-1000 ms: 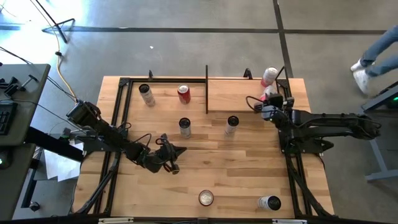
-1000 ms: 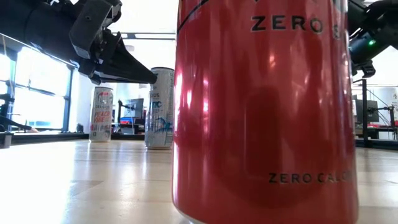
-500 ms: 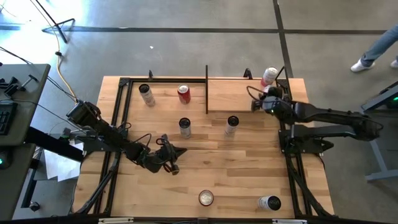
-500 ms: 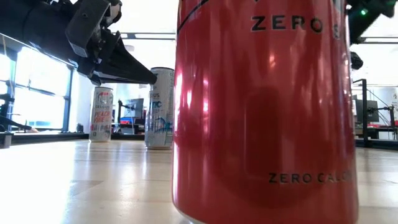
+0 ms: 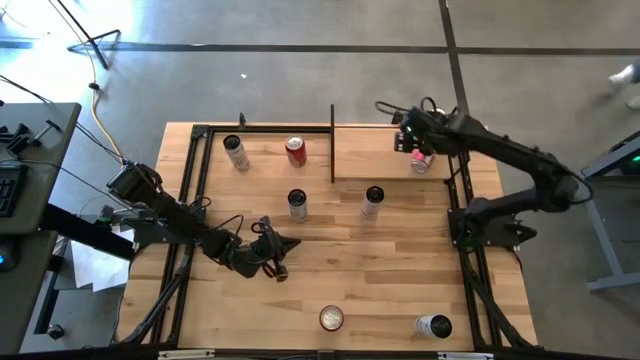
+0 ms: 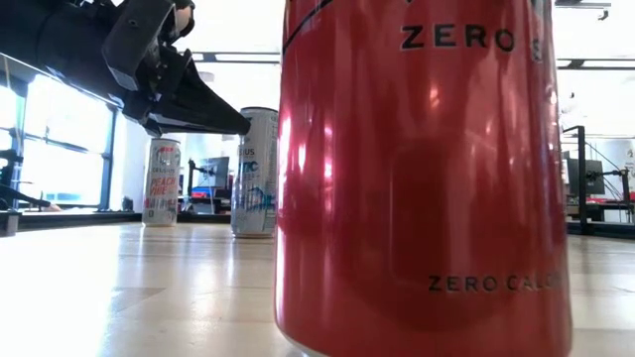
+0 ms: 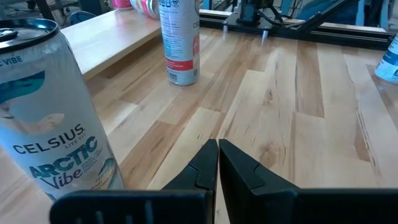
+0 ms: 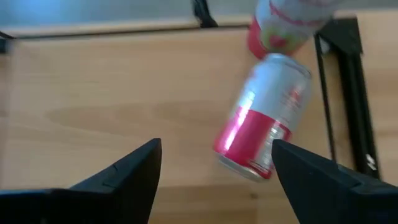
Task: Place canned beverage on shelf
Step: Put the pink soda can on the shelf aligned with the other pink soda can
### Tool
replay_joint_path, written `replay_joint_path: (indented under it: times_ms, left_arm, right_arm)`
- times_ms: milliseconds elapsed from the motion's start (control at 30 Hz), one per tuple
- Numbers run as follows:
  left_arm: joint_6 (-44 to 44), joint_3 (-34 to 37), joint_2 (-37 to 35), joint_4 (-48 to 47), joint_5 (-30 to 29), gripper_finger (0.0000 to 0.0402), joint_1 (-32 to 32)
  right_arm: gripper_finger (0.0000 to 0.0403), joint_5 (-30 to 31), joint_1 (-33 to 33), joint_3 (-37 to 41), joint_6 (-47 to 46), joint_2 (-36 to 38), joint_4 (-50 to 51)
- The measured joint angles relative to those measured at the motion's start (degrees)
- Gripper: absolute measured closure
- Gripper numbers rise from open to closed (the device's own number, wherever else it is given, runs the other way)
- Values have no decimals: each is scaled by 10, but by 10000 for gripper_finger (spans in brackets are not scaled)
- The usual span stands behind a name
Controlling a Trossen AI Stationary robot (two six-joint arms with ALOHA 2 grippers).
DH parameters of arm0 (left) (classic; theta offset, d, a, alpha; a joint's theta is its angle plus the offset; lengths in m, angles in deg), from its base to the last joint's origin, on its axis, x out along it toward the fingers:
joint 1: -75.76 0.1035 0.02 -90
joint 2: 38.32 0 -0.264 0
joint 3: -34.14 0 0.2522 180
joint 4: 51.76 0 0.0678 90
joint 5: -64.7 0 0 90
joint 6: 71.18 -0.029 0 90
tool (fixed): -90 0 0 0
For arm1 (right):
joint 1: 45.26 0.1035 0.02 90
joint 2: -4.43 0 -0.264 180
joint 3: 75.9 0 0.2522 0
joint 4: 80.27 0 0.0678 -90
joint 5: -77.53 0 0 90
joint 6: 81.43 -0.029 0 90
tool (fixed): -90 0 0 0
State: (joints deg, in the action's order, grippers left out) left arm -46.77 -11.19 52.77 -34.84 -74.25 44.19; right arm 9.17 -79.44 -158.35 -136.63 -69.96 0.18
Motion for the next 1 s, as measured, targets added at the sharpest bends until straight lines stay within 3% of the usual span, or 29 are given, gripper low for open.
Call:
replay_joint_path:
  times_ms: [267,700,1000]
  left_arm:
    - [0,0,0,0,19,394,0]
    - [10,0,0,-12,19,394,0]
    - [10,0,0,-13,19,394,-9]
  right_arm:
    - [111,-70,-83,-38,-2,-85,39]
    - [111,-72,-132,-35,-44,-144,64]
    - [111,-87,-142,-35,-46,-161,28]
